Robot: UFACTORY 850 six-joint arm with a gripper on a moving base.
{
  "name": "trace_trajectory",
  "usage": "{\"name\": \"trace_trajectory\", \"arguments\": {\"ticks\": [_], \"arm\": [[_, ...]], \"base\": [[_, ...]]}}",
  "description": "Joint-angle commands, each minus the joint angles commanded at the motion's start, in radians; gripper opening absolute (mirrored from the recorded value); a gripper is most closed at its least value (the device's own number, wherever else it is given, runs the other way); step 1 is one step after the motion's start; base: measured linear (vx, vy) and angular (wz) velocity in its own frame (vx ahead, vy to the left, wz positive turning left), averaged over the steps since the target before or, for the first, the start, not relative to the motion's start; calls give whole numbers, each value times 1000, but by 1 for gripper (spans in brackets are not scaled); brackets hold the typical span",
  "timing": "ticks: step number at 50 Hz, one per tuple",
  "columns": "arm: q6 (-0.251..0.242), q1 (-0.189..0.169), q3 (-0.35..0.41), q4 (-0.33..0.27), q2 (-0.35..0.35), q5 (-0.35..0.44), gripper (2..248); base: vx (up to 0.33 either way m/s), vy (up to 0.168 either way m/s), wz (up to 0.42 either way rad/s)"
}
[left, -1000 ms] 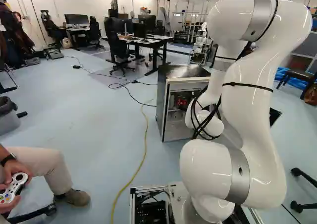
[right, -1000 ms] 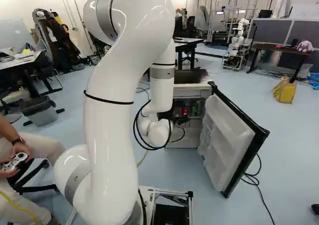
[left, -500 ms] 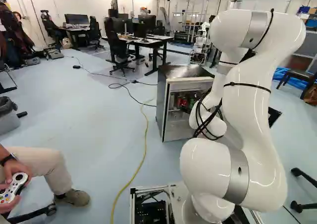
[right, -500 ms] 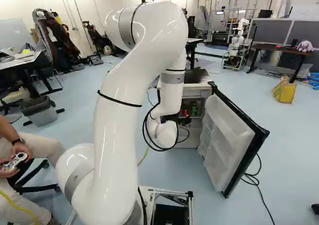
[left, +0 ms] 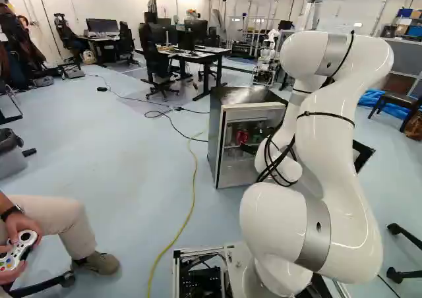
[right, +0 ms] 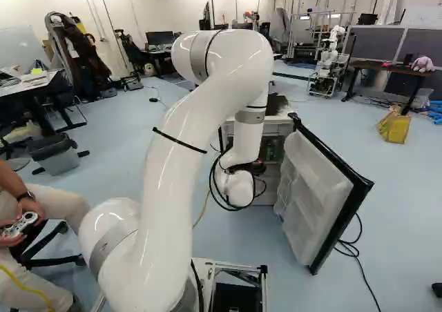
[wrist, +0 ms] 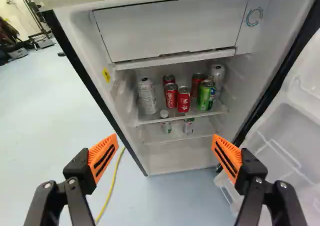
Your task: Grab a drink from the fridge
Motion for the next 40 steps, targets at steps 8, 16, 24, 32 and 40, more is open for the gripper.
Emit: {"name": "trace_trajectory", "arguments": {"ticks": [8,16,24,32,40], "arm": [[0,-4,-42,-17,-42,0,247],[0,-3,-82,-22,-80,0,247],[0,1,-107,-22,-96,0,247],[0,5,-123,-22,-105,0,247],[0,10,-140,-22,-114,0,247]], "base": [[0,0,0],[0,0,0],[0,0,0],[0,0,0],[0,0,0]]}}
